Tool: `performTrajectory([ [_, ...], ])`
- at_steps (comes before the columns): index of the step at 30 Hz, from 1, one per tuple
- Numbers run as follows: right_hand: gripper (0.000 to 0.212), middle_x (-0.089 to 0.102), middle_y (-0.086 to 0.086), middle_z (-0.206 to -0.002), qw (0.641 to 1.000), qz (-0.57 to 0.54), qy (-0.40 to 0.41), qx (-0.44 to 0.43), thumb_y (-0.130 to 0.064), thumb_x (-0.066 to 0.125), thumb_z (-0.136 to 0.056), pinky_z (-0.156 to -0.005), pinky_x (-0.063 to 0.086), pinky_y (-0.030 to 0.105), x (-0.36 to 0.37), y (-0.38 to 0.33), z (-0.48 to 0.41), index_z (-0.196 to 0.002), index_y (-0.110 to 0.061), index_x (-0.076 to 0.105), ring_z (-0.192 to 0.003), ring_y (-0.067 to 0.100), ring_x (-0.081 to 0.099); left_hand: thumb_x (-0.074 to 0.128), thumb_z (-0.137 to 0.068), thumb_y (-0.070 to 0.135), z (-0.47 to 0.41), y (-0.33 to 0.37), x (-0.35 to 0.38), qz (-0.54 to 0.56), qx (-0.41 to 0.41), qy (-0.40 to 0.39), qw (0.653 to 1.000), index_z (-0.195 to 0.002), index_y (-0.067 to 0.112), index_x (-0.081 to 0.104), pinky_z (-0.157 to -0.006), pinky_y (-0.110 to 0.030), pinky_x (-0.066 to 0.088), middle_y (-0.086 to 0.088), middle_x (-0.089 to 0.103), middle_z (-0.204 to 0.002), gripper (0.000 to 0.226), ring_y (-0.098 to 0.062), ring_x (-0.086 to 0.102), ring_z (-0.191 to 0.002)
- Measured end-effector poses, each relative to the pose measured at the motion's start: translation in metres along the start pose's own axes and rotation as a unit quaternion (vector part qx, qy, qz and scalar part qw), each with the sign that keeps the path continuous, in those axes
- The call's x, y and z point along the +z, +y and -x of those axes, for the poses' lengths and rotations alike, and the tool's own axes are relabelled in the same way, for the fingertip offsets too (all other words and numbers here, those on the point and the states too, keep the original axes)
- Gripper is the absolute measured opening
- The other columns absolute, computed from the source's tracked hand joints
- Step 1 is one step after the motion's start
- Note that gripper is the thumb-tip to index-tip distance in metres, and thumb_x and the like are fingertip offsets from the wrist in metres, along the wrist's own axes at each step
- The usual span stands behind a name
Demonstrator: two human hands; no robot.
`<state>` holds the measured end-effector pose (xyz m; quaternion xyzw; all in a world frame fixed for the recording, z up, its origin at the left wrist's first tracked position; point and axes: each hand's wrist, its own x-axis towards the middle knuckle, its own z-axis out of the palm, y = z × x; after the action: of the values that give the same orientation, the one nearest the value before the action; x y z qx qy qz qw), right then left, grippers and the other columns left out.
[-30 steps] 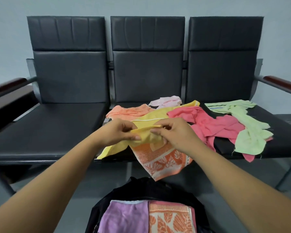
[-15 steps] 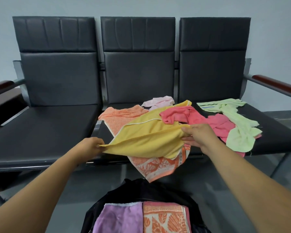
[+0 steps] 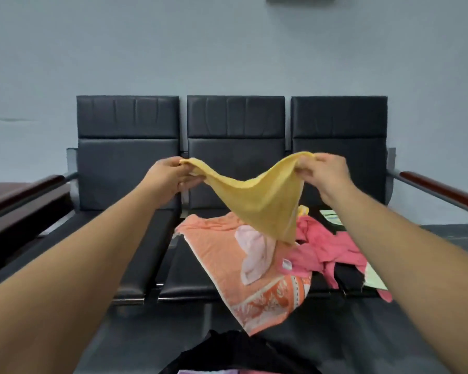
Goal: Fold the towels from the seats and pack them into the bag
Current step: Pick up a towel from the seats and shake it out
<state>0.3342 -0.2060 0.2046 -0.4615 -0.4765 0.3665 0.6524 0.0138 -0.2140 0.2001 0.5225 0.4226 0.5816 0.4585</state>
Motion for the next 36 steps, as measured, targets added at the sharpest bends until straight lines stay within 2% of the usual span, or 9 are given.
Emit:
performTrajectory([
  [4, 0.017, 0.07, 0.013, -0.094, 0.984, -0.118, 0.041, -0.126, -0.015, 0.071, -0.093, -0.093, 0.059, 0.04, 0.002, -0.104, -0.004, -0.08, -0.004, 0.071, -0.089, 0.022, 0.069, 0.057, -0.103, 0.019, 0.002, 0.097, -0.007, 0.009, 0.148, 0.053, 0.988, -0.092, 0.01, 0.066, -0.06, -0.017, 0.051, -0.001, 0.07, -0.074, 0.017, -0.009, 0.067, -0.064],
  [8, 0.004, 0.072, 0.013, -0.109, 0.999, 0.006, -0.015, -0.036, -0.014, 0.069, -0.096, -0.083, 0.062, 0.037, 0.0, -0.113, 0.012, -0.093, -0.011, 0.071, -0.096, 0.022, 0.072, 0.058, -0.102, 0.022, 0.015, 0.137, -0.012, -0.062, 0.088, 0.013, 0.994, -0.09, 0.009, 0.065, -0.046, -0.015, 0.043, 0.0, 0.062, -0.068, 0.019, -0.005, 0.058, -0.048],
  [11, 0.005, 0.072, 0.005, -0.093, 0.973, -0.224, -0.059, -0.012, -0.015, 0.066, -0.097, -0.074, 0.06, 0.032, -0.011, -0.141, 0.017, -0.099, -0.012, 0.069, -0.08, 0.018, 0.071, 0.06, -0.097, 0.032, 0.02, 0.159, -0.022, 0.151, 0.062, -0.016, 0.986, -0.069, 0.019, 0.048, -0.045, -0.015, 0.026, 0.007, 0.04, -0.049, 0.034, -0.005, 0.034, -0.04],
  [13, 0.012, 0.075, 0.006, -0.096, 0.92, -0.383, -0.084, 0.022, -0.021, 0.067, -0.096, -0.075, 0.06, 0.033, -0.016, -0.156, 0.013, -0.104, -0.012, 0.068, -0.083, 0.02, 0.074, 0.074, -0.083, 0.041, 0.025, 0.164, -0.024, 0.124, 0.064, -0.027, 0.99, -0.069, 0.02, 0.048, -0.052, -0.022, 0.033, 0.004, 0.041, -0.059, 0.037, -0.01, 0.037, -0.052],
  [18, 0.01, 0.054, 0.004, -0.07, 0.999, 0.037, 0.0, -0.009, -0.018, 0.069, -0.095, -0.042, 0.036, 0.02, -0.012, -0.139, 0.016, -0.091, -0.008, 0.069, -0.048, 0.01, 0.044, 0.066, -0.095, 0.039, 0.039, 0.157, -0.014, -0.193, 0.095, 0.127, 0.968, -0.072, 0.019, 0.059, -0.062, -0.029, 0.048, -0.001, 0.055, -0.071, 0.031, -0.017, 0.053, -0.063],
  [20, 0.009, 0.052, 0.004, -0.072, 0.999, 0.048, 0.0, -0.003, -0.016, 0.067, -0.097, -0.043, 0.038, 0.023, -0.011, -0.132, 0.02, -0.096, -0.007, 0.069, -0.052, 0.011, 0.042, 0.066, -0.092, 0.039, 0.04, 0.15, -0.017, -0.209, 0.114, 0.168, 0.957, -0.084, 0.02, 0.068, -0.078, -0.033, 0.054, -0.001, 0.065, -0.085, 0.021, -0.018, 0.062, -0.079],
  [23, 0.011, 0.054, 0.008, -0.082, 0.999, 0.042, -0.02, 0.021, -0.009, 0.058, -0.102, -0.058, 0.05, 0.026, -0.007, -0.123, 0.027, -0.101, -0.001, 0.064, -0.061, 0.012, 0.05, 0.065, -0.091, 0.036, 0.043, 0.142, -0.021, -0.274, 0.096, 0.165, 0.943, -0.081, 0.02, 0.059, -0.074, -0.034, 0.043, -0.006, 0.054, -0.084, 0.02, -0.019, 0.052, -0.078],
  [29, 0.013, 0.06, 0.007, -0.08, 0.986, 0.159, -0.049, -0.025, -0.014, 0.062, -0.1, -0.056, 0.05, 0.024, 0.008, -0.118, 0.042, -0.106, -0.003, 0.067, -0.061, 0.01, 0.054, 0.058, -0.095, 0.003, 0.062, 0.142, -0.005, -0.199, 0.024, 0.019, 0.98, -0.086, 0.002, 0.062, -0.051, -0.021, 0.049, -0.005, 0.052, -0.066, 0.011, -0.01, 0.051, -0.051],
  [36, 0.014, 0.069, 0.014, -0.088, 0.982, 0.139, -0.112, -0.068, -0.003, 0.071, -0.093, -0.067, 0.061, 0.028, 0.036, -0.115, 0.062, -0.106, 0.0, 0.07, -0.07, 0.017, 0.067, 0.06, -0.097, 0.001, 0.073, 0.136, 0.019, -0.14, -0.015, -0.194, 0.971, -0.105, 0.003, 0.067, -0.078, -0.022, 0.059, -0.018, 0.072, -0.102, 0.011, -0.022, 0.073, -0.093],
])
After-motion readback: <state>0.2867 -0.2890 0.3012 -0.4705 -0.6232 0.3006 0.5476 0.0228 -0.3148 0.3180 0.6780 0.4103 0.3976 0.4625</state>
